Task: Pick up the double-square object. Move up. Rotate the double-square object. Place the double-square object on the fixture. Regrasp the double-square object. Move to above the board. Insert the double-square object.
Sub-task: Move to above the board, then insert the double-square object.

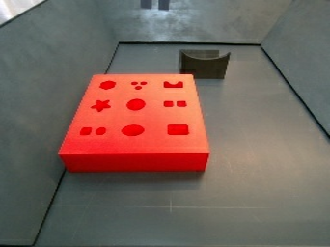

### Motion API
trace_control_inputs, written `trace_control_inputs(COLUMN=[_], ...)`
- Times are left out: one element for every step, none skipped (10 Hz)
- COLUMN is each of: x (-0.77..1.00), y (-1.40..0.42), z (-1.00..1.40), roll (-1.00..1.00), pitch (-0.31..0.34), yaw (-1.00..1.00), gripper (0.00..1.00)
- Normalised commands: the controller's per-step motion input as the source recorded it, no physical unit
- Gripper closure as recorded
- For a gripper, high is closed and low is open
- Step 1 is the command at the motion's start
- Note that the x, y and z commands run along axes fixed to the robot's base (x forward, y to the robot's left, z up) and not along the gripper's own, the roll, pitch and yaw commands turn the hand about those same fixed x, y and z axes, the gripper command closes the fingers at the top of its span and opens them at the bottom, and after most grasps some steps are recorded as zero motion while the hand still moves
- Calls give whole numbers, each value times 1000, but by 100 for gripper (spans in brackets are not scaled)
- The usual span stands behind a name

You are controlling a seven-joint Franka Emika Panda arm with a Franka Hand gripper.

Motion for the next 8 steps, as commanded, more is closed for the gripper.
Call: trace_control_inputs(x=[-67,-60,-52,-35,0,83,537,957], y=[48,41,29,15,34,6,89,63], z=[-3,2,1,-1,0,-49,-109,-214], roll=[-959,-723,-503,-292,0,7,0,-17], pitch=[-58,-50,-43,-29,0,0,10,141], yaw=[-118,-81,-50,-29,11,100,206,103], gripper=[100,100,100,100,100,100,100,100])
